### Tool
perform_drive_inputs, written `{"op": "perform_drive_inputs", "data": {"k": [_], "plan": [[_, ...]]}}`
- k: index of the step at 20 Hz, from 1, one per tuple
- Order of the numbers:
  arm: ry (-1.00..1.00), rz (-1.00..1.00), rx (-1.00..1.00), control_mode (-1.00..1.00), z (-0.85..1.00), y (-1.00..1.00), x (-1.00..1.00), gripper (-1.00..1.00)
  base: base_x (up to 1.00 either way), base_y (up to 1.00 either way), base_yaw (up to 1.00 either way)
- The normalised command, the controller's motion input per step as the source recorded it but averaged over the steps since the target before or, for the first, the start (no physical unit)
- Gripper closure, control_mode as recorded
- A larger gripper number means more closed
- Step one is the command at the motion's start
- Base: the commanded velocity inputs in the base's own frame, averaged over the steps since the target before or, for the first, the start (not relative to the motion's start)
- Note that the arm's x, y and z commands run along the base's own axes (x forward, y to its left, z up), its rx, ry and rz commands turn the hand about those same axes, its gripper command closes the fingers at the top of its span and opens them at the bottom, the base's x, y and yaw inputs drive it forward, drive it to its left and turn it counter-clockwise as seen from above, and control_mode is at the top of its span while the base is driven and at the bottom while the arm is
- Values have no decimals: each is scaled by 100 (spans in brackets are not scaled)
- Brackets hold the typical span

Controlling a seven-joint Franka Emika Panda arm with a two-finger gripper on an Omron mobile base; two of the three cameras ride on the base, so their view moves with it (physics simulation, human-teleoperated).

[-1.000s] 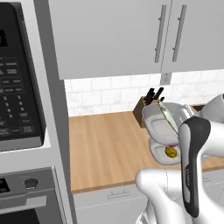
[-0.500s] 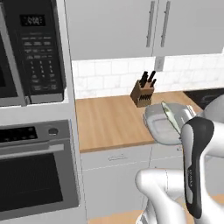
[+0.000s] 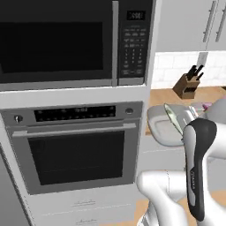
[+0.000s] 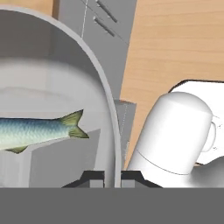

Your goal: Take the meat container that has the fish and place it on the second highest rack of the freezer. Then take the vegetable container that has the lemon and onion and place it on the highest rack of the freezer.

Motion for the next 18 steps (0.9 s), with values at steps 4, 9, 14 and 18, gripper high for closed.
{"op": "perform_drive_inputs", "data": {"k": [4,9,14,18], "plan": [[0,0,0,100,0,0,0,100,-16,100,25],[0,0,0,100,0,0,0,100,-26,100,24],[0,0,0,100,0,0,0,100,-22,100,30],[0,0,0,100,0,0,0,100,0,100,33]]}}
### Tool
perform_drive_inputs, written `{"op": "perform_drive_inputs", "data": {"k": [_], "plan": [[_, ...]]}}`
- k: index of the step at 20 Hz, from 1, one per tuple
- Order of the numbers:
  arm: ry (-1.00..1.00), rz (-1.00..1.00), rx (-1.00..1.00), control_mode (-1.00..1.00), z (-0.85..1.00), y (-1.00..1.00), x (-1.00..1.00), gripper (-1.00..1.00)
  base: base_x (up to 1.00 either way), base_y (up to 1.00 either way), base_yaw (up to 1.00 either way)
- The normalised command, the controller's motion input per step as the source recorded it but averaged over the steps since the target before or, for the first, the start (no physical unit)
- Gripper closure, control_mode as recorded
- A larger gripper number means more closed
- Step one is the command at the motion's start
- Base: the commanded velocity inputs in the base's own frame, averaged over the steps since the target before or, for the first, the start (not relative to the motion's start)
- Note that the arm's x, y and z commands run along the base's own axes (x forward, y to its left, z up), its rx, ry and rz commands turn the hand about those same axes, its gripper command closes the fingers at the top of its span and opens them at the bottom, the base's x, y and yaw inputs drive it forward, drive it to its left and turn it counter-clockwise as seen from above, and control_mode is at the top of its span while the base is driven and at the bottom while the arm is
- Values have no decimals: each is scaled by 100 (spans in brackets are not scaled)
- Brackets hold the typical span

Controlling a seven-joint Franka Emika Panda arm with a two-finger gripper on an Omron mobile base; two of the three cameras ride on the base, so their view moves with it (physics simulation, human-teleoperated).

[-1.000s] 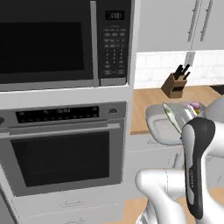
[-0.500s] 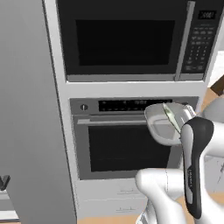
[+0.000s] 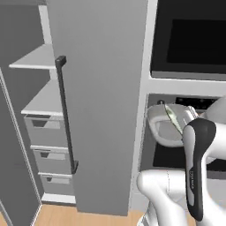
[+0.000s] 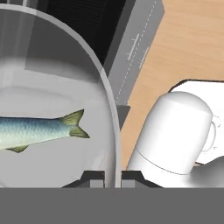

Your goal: Take the meat container that has the fish and place it on the second highest rack of the freezer. Then take the vegetable container that has the lemon and onion and place it on the highest rack of the freezer.

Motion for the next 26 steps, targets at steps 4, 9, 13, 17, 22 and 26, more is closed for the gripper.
{"op": "perform_drive_inputs", "data": {"k": [4,9,13,17,22,26], "plan": [[0,0,0,100,0,0,0,100,1,100,29],[0,0,0,100,0,0,0,100,0,100,14],[0,0,0,100,0,0,0,100,6,98,-2],[0,0,0,100,0,0,0,100,15,73,-12],[0,0,0,100,0,0,0,100,33,32,-11],[0,0,0,100,0,0,0,100,56,0,-1]]}}
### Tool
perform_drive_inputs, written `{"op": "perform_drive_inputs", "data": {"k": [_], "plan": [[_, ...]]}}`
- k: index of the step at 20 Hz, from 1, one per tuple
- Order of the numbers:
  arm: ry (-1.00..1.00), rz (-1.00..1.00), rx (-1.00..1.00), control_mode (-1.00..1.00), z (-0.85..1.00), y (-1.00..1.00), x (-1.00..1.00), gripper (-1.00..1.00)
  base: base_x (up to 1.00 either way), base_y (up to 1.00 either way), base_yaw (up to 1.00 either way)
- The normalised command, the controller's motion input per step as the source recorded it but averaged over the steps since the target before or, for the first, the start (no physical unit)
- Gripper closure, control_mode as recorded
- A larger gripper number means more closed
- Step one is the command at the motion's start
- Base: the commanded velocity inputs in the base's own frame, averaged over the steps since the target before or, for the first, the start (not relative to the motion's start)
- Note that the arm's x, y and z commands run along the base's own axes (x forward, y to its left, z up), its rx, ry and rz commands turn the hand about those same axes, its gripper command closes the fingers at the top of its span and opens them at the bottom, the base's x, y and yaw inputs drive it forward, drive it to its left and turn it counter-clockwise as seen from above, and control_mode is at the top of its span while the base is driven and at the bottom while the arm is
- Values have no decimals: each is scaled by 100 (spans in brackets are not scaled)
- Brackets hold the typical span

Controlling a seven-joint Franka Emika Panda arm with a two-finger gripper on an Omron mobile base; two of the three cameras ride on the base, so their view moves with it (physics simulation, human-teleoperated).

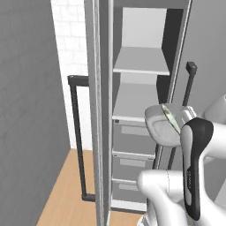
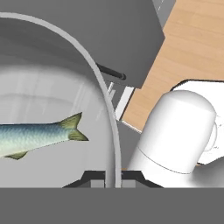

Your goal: Take the meat container that has the fish and place it on the second highest rack of the freezer. Then take the vegetable container that has the lemon and onion and place it on the highest rack of the freezer.

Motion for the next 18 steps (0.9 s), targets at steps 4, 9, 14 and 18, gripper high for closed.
{"op": "perform_drive_inputs", "data": {"k": [4,9,14,18], "plan": [[0,0,0,100,0,0,0,100,59,15,0],[0,0,0,100,0,0,0,100,31,42,-1],[0,0,0,100,0,0,0,100,36,6,-6],[0,0,0,100,0,0,0,100,32,47,-7]]}}
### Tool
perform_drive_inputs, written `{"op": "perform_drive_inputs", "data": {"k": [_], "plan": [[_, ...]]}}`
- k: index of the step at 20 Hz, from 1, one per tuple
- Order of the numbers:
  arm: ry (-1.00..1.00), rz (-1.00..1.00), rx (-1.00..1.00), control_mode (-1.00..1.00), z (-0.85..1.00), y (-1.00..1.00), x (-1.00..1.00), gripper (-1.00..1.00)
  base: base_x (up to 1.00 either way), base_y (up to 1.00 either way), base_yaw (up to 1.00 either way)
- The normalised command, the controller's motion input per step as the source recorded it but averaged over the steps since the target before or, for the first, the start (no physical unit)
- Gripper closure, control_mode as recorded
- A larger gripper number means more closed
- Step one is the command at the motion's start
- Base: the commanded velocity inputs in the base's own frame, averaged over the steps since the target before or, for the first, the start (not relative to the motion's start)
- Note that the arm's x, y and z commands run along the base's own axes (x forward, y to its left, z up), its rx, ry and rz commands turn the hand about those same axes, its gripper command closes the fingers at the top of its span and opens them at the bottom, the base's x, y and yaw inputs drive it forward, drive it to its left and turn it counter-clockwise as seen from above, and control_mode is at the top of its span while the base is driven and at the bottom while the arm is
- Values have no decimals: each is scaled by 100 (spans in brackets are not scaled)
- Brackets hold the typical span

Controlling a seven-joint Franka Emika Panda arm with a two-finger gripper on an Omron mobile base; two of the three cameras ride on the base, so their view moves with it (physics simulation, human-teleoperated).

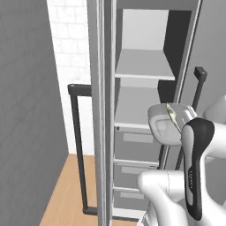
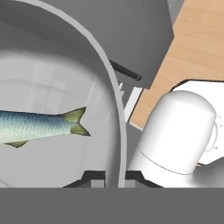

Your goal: Take the meat container that has the fish and place it on the second highest rack of the freezer. Then take the vegetable container that has the lemon and onion and place it on the highest rack of the freezer.

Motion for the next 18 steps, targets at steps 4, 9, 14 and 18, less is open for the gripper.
{"op": "perform_drive_inputs", "data": {"k": [4,9,14,18], "plan": [[0,0,0,100,0,0,0,100,30,48,-6],[0,0,0,100,0,0,0,100,18,67,-2],[0,0,0,100,0,0,0,100,7,92,2],[0,0,0,100,0,0,0,100,4,69,7]]}}
